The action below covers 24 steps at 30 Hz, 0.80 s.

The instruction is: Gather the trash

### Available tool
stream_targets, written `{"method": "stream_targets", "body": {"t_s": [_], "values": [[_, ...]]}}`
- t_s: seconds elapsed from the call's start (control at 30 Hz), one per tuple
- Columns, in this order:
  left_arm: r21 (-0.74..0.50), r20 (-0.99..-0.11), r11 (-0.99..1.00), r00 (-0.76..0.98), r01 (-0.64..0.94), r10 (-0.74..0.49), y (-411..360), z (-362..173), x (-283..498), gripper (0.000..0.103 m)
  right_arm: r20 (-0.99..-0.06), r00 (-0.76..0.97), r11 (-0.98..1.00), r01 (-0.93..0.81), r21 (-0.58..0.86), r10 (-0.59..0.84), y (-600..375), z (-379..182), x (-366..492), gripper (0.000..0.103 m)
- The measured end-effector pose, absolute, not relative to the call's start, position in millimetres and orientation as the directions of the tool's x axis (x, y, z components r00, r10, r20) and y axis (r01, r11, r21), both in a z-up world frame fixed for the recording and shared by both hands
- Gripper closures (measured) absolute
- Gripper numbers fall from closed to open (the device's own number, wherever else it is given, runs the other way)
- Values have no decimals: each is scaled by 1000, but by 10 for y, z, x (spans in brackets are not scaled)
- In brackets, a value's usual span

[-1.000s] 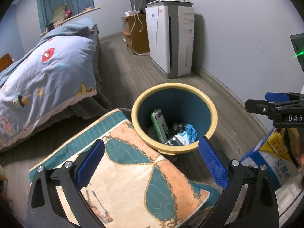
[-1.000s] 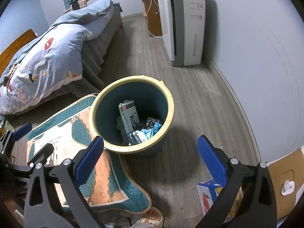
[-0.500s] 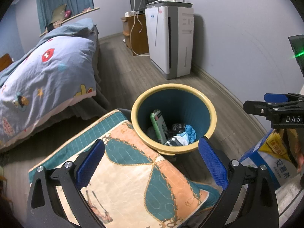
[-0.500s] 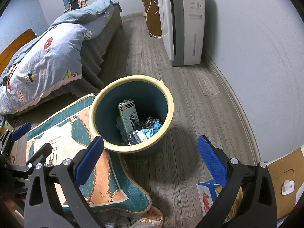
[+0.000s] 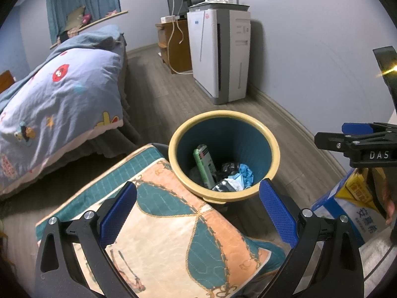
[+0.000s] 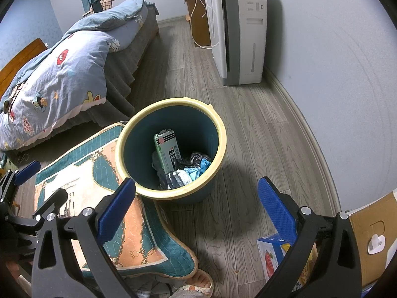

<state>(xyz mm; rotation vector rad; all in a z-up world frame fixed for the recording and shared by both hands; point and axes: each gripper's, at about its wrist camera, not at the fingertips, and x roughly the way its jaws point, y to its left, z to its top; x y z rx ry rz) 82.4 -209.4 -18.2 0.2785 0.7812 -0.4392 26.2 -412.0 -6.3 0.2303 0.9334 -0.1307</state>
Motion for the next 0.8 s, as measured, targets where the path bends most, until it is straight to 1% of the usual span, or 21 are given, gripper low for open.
{"method": "stream_targets", "body": {"t_s": [0.27,0.5,0.8], "values": [[76,-722,869,628,490,-291,-2113,-175,808,5,-808,588,965,218,143,-13,-4129,-96,238,6],[57,-727,844,601,533,-331,-2164,-145,804,5,-811,585,960,234,151,-15,-4126,-104,206,6],[90,-744,846,600,525,-293,-2183,-179,802,5,-816,578,960,236,150,-15,-4103,-87,206,6]]}}
